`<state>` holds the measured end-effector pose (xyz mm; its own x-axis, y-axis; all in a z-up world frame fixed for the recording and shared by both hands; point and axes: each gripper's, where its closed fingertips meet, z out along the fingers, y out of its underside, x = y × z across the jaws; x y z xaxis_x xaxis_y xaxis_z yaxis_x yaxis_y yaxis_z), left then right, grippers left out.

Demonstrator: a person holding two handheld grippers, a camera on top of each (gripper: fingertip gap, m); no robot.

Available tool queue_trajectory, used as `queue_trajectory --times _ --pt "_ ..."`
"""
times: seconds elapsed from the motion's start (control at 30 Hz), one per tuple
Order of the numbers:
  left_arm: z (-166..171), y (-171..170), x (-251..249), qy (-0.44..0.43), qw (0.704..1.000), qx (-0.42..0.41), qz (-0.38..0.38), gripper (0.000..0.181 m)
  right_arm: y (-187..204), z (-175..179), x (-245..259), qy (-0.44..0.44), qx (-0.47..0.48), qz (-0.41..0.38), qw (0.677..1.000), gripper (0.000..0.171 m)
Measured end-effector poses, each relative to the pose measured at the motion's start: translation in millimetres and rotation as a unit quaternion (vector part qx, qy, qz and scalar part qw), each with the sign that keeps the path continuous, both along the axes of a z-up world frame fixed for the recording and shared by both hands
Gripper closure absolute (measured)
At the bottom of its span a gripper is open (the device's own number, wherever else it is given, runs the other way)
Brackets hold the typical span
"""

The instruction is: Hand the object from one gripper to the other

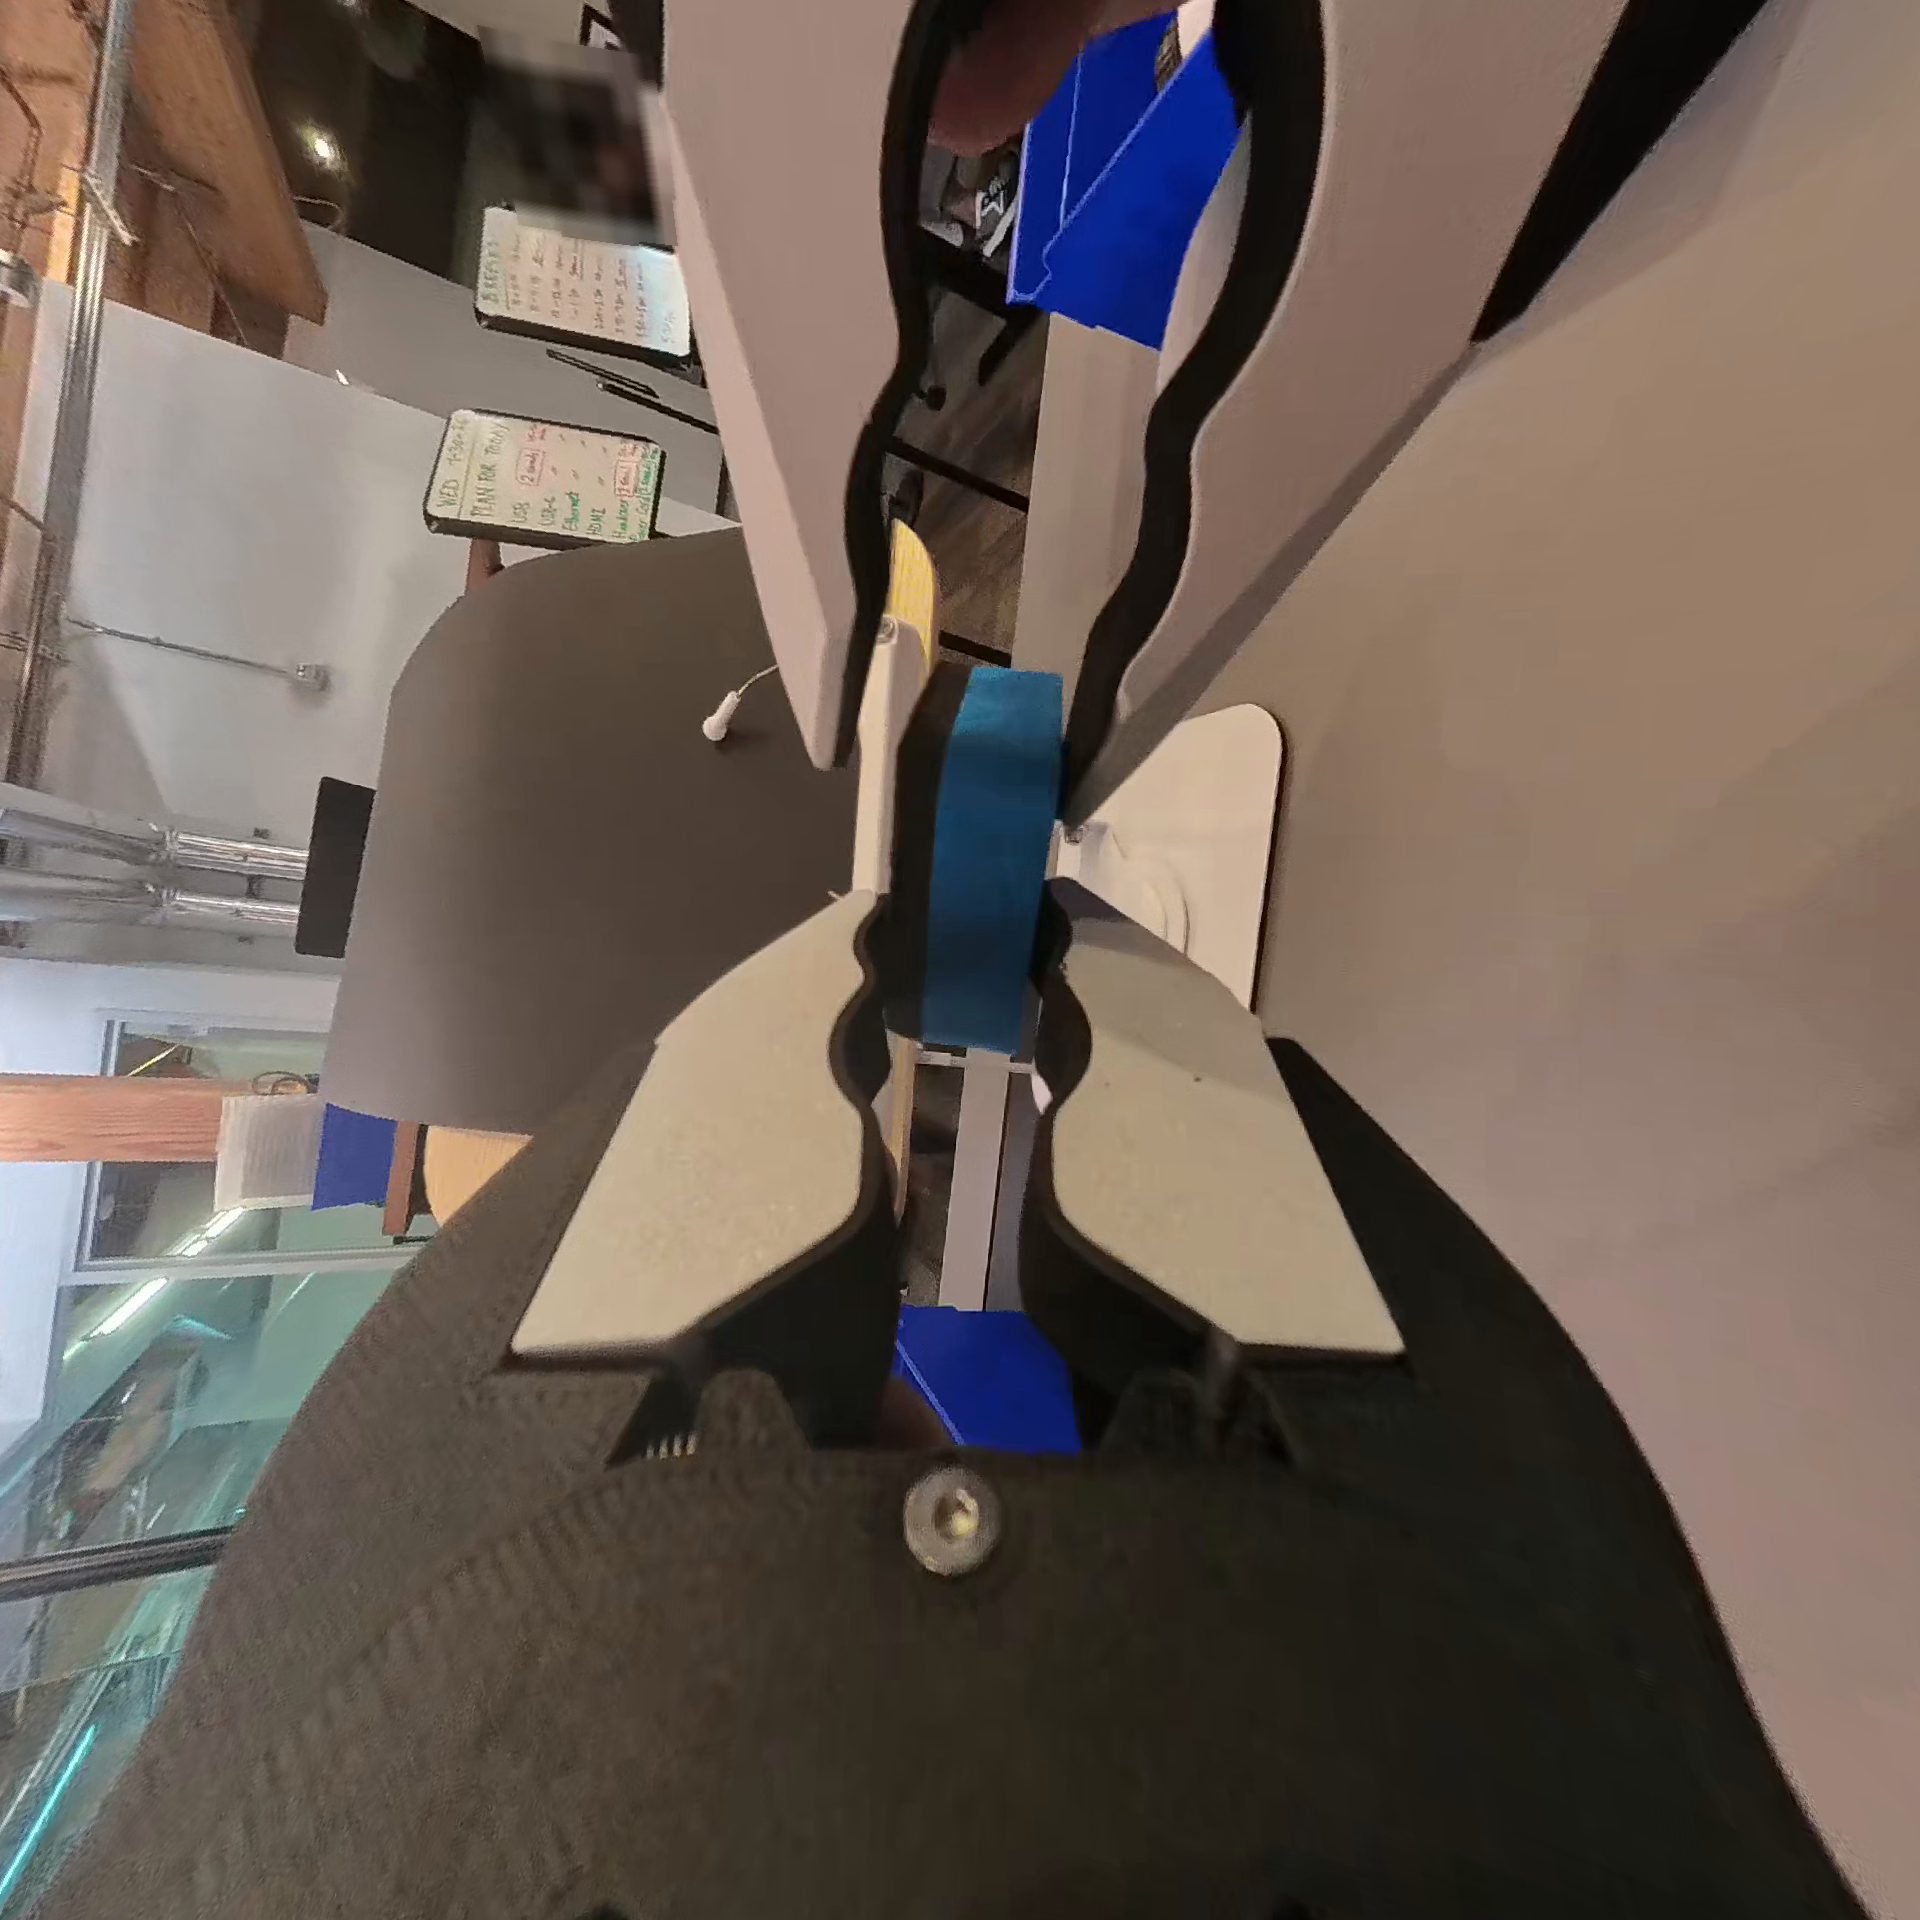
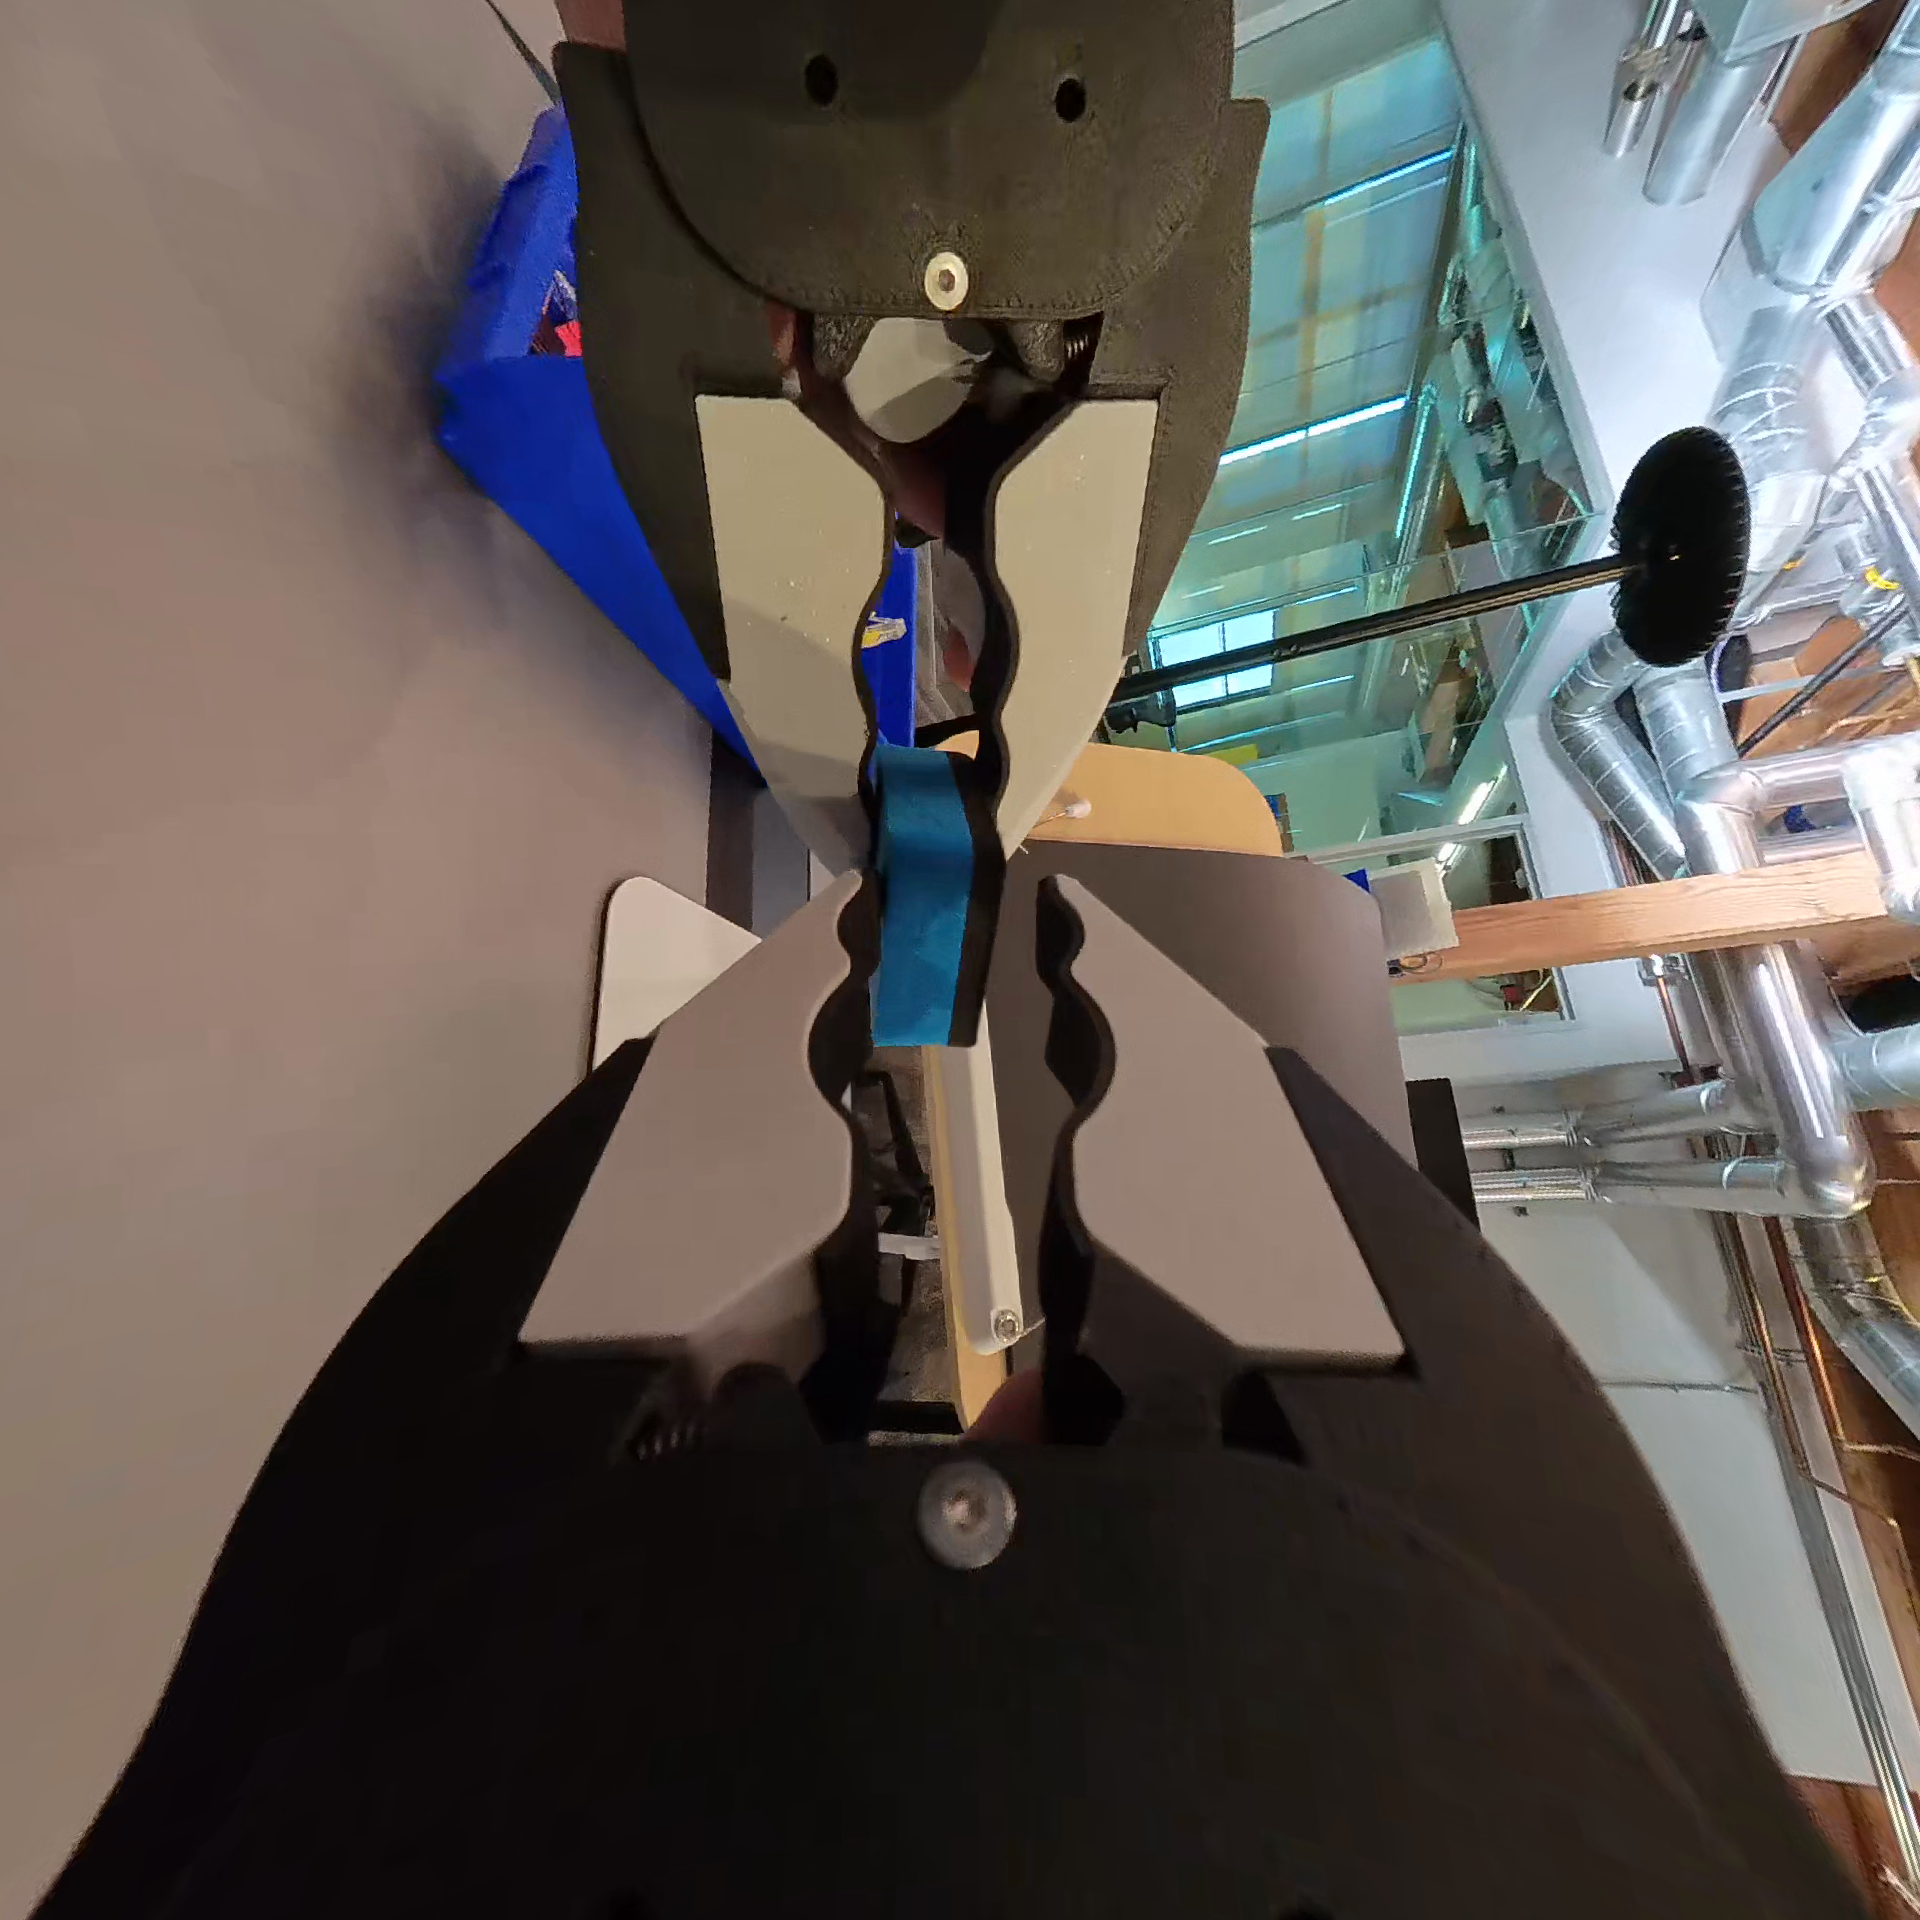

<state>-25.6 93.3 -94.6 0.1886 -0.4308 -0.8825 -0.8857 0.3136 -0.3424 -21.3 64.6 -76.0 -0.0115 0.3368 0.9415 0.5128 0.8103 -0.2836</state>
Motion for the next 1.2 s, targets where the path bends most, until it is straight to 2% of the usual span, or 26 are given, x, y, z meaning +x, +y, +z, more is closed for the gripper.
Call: queue_trajectory --times 0.2,0.3,0.33,0.4,0.43,0.5,0.57,0.63,0.67,0.7,0.87,0.93,1.0,1.1,1.17,1.2 --pt "-6 -2 4 0.020 1.000 -0.005 -0.011 0.158 -3 -11 -4 -0.019 -0.032 0.009 0.999 0.153" --pt "0 -1 5 0.005 1.000 0.012 -0.017 0.155 -1 -4 -2 0.013 -0.076 0.010 0.997 0.153" --pt "8 1 4 -0.007 0.999 0.035 -0.016 0.148 0 5 -2 0.045 -0.103 0.012 0.994 0.153" --pt "21 3 4 -0.029 0.997 0.064 -0.012 0.122 6 21 1 0.112 -0.174 0.016 0.978 0.153" --pt "29 6 4 -0.038 0.995 0.093 -0.009 0.112 12 30 4 0.153 -0.210 0.015 0.966 0.153" --pt "46 10 2 -0.053 0.986 0.159 0.002 0.107 20 43 9 0.222 -0.308 0.025 0.925 0.153" --pt "55 11 4 -0.060 0.977 0.206 0.001 0.104 28 49 13 0.274 -0.416 0.044 0.866 0.153" --pt "55 13 7 -0.047 0.971 0.233 0.004 0.100 31 52 16 0.304 -0.523 0.077 0.792 0.153" --pt "50 15 9 -0.032 0.971 0.236 0.008 0.097 32 51 17 0.309 -0.559 0.091 0.764 0.153" --pt "46 18 10 -0.020 0.971 0.238 0.011 0.095 32 47 17 0.298 -0.579 0.097 0.753 0.153" --pt "30 24 18 0.001 0.975 0.222 0.015 0.094 30 18 8 0.228 -0.573 0.055 0.785 0.153" --pt "22 29 16 0.020 0.978 0.208 0.026 0.102 26 16 5 0.216 -0.573 0.050 0.789 0.153" --pt "16 32 14 0.031 0.978 0.205 0.033 0.119 26 13 4 0.212 -0.576 0.042 0.788 0.153" --pt "15 32 14 0.027 0.980 0.196 0.033 0.120 26 12 3 0.209 -0.566 0.035 0.797 0.153" --pt "14 30 14 0.023 0.982 0.185 0.029 0.121 27 13 4 0.204 -0.534 0.028 0.820 0.151" --pt "13 29 15 0.015 0.985 0.173 0.023 0.121 27 15 5 0.203 -0.505 0.025 0.839 0.145"
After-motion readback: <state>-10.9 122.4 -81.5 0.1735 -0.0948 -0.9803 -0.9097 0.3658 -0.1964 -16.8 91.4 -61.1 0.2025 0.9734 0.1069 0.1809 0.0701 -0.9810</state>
